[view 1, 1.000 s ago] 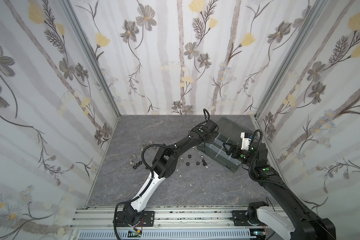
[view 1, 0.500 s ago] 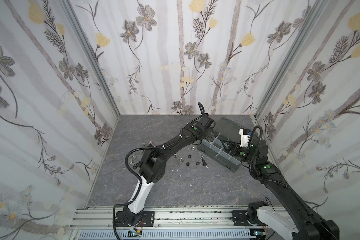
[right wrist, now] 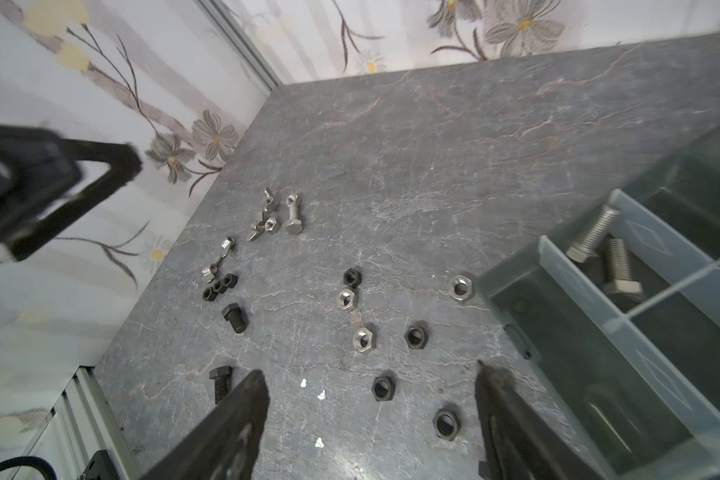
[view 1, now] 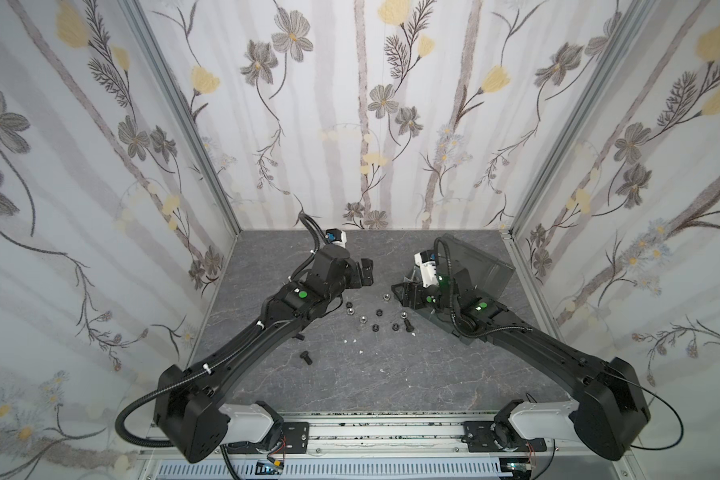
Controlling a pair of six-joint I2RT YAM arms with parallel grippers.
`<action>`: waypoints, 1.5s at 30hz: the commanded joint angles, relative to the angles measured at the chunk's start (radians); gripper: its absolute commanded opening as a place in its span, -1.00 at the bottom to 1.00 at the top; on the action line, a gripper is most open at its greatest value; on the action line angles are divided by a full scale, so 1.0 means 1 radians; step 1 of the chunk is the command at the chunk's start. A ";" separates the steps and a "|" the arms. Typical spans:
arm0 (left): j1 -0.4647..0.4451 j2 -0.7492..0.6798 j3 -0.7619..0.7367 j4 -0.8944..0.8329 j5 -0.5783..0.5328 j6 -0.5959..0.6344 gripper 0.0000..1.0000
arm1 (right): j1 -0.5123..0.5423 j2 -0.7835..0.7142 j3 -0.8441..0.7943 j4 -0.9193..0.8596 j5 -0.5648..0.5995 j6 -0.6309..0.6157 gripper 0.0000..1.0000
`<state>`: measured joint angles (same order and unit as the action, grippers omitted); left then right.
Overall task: Sort the screws and nuts into containers
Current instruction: 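Withdraw the left gripper toward the parts while the right gripper follows, then reach the right gripper down and close it on a silver hex bolt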
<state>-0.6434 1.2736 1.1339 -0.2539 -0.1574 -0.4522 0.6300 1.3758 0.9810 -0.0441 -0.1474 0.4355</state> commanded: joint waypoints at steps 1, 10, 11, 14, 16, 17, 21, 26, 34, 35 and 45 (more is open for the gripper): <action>0.022 -0.133 -0.084 0.029 -0.057 -0.025 1.00 | 0.028 0.110 0.091 -0.017 -0.007 -0.027 0.55; 0.065 -0.471 -0.220 -0.040 -0.105 -0.013 1.00 | 0.092 0.477 0.407 -0.055 -0.046 -0.035 0.51; 0.065 -0.497 -0.232 -0.048 -0.108 -0.013 1.00 | 0.099 0.522 0.453 -0.068 -0.048 -0.038 0.51; 0.065 -0.561 -0.262 -0.067 -0.103 -0.013 1.00 | 0.119 0.642 0.583 -0.102 -0.049 -0.047 0.49; 0.065 -0.592 -0.279 -0.081 -0.089 -0.019 1.00 | 0.131 0.708 0.652 -0.107 -0.053 -0.049 0.48; 0.065 -0.607 -0.289 -0.086 -0.084 -0.019 1.00 | 0.138 0.743 0.691 -0.111 -0.055 -0.050 0.48; 0.065 -0.666 -0.333 -0.095 -0.088 -0.013 1.00 | 0.158 0.872 0.840 -0.150 -0.053 -0.069 0.46; 0.064 -0.741 -0.394 -0.066 -0.073 0.017 1.00 | 0.183 0.997 0.988 -0.131 -0.056 -0.104 0.42; 0.065 -0.795 -0.429 -0.059 -0.073 0.050 1.00 | 0.230 1.140 1.101 -0.032 -0.039 -0.090 0.36; 0.065 -0.800 -0.432 -0.059 -0.073 0.053 1.00 | 0.234 1.152 1.108 -0.019 -0.037 -0.090 0.36; 0.065 -0.810 -0.476 -0.035 -0.056 0.069 1.00 | 0.254 1.266 1.200 0.042 -0.017 -0.079 0.36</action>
<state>-0.5797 0.4648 0.6647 -0.3309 -0.2165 -0.3954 0.8822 2.6186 2.1509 -0.0418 -0.1795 0.3500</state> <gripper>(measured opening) 0.998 0.681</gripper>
